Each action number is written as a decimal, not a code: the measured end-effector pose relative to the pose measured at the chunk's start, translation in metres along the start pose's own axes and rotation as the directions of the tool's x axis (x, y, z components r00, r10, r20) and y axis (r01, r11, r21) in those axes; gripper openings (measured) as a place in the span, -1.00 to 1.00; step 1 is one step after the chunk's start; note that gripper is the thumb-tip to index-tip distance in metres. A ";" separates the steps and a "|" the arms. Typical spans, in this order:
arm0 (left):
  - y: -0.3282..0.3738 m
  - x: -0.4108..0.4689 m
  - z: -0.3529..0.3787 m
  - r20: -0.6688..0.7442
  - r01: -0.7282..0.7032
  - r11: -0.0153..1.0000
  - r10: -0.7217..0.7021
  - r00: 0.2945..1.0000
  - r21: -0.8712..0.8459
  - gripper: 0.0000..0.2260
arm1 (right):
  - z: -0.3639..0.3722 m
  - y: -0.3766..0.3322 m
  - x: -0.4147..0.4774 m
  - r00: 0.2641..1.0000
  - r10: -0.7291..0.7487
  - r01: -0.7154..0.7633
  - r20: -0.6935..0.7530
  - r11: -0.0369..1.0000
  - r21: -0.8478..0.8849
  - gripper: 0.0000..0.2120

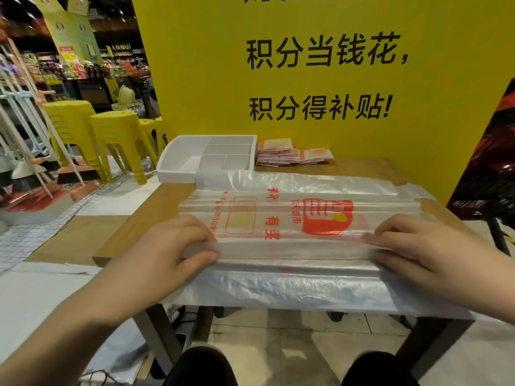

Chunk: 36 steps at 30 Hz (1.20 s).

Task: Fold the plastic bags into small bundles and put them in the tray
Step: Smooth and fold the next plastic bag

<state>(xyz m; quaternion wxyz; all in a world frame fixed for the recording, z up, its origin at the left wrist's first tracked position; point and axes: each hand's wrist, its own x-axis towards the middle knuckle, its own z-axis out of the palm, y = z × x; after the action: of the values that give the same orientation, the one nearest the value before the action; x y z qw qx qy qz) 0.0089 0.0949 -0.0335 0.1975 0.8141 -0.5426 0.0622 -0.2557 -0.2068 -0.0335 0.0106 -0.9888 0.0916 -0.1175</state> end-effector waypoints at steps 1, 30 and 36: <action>-0.001 0.001 -0.004 0.010 0.023 0.999 -0.023 1.000 -0.025 -0.82 | -0.002 0.001 0.002 1.000 0.004 -0.004 0.008 1.000 0.013 -0.58; 0.072 0.001 0.067 0.162 0.081 0.975 -0.116 0.980 0.209 -0.21 | 0.043 -0.084 0.024 0.995 0.067 -0.067 0.078 0.998 -0.008 -0.36; 0.036 -0.015 0.037 0.180 0.270 0.932 -0.317 0.931 0.243 -0.36 | 0.028 -0.054 0.000 0.963 0.194 -0.188 0.189 0.981 -0.050 -0.42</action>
<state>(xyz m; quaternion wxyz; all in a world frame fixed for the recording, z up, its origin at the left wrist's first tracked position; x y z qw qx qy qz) -0.0341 0.0816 -0.0626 0.0555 0.9047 -0.4223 0.0011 -0.2397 -0.1540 -0.0587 0.0150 -0.9821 0.1871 -0.0181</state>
